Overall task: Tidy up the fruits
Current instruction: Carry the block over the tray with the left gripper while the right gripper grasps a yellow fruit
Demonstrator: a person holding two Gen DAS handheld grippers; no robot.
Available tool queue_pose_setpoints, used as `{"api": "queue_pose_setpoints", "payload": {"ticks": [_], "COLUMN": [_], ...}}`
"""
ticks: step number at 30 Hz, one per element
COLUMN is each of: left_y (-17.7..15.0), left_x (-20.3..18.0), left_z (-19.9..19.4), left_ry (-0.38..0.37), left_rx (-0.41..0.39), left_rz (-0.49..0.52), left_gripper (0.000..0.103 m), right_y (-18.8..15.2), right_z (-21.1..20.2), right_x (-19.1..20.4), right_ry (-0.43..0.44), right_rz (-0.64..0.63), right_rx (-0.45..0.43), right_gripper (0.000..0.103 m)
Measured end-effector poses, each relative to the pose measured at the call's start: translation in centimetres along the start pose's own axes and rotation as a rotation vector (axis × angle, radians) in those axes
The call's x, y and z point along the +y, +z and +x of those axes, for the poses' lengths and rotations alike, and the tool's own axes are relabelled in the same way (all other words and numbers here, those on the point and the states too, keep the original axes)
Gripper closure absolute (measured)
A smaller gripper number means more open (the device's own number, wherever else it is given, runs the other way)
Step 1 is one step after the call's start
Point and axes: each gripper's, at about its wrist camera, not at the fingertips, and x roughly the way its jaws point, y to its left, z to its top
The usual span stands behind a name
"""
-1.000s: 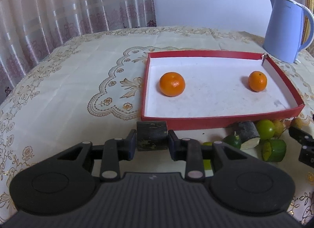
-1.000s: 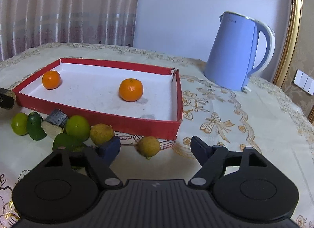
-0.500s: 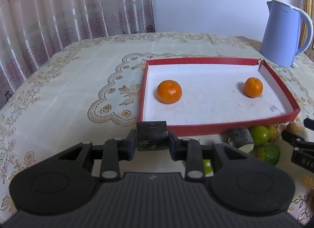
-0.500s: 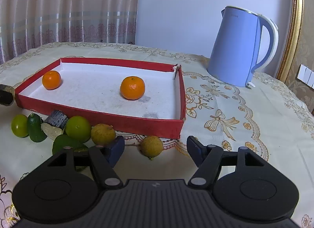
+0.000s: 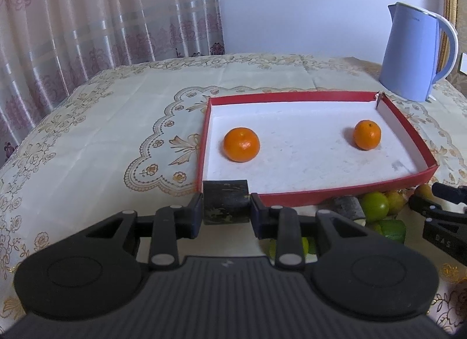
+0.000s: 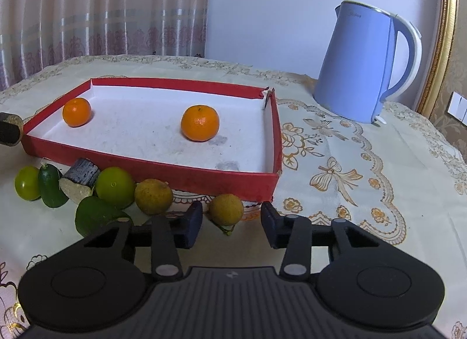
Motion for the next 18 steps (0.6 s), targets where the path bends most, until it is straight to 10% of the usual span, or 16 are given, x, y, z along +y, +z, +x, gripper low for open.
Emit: {"api": "queue_pose_setpoints", "payload": {"ticks": [18], "left_y": [0.01], "left_x": [-0.05], "left_z": [0.10], "left_ry": [-0.002], "left_rx": [0.000], "left_rz": [0.003], "left_gripper": [0.073], "right_y": [0.10], "right_z": [-0.27], "right_x": [-0.42], "right_ry": [0.027], "right_rz": [0.029], "right_rx": [-0.001], "right_gripper": [0.076]}}
